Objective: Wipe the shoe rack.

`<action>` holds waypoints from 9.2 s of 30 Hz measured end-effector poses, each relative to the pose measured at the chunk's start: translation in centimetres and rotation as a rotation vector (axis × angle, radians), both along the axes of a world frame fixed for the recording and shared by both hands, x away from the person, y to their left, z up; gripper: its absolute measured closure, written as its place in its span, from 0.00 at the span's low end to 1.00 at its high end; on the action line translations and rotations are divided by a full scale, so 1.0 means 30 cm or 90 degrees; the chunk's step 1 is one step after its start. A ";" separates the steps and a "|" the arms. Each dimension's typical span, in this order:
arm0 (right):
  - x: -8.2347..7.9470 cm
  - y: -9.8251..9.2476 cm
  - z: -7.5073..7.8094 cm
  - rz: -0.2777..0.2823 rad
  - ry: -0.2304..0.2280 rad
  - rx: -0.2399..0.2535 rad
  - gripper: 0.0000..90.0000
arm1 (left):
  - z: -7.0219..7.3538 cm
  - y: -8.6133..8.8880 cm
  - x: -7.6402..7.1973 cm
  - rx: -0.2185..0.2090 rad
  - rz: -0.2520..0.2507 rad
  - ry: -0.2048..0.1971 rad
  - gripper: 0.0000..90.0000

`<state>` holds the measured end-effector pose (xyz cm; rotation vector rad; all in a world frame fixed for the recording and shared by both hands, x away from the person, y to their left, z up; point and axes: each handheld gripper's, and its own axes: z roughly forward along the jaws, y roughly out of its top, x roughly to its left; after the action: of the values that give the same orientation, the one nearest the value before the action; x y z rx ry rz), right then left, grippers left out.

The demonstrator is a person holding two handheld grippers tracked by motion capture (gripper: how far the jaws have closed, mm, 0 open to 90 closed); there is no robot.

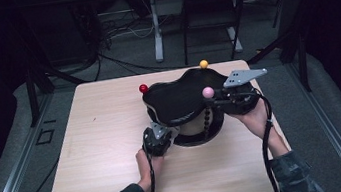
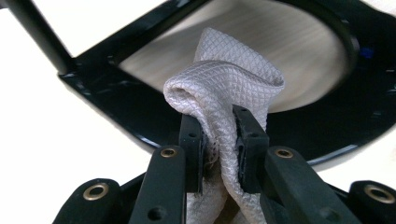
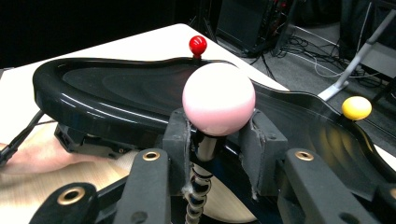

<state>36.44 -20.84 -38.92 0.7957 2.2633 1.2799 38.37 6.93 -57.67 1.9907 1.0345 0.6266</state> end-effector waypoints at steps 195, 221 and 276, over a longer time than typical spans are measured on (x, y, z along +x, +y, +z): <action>-0.028 -0.147 0.000 -0.147 -0.003 0.024 0.67 | 0.132 0.226 0.077 -0.042 0.020 0.104 0.84; -0.030 -0.143 0.000 -0.152 -0.004 0.024 0.67 | 0.241 0.769 -0.176 -0.062 0.207 0.106 0.82; -0.030 -0.142 -0.002 -0.153 -0.008 0.025 0.68 | 0.243 0.507 -0.007 -0.064 0.008 0.081 0.00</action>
<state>35.53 -25.08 -38.97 1.0362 2.0644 1.2146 38.16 22.15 -50.37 1.9578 1.1333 0.4494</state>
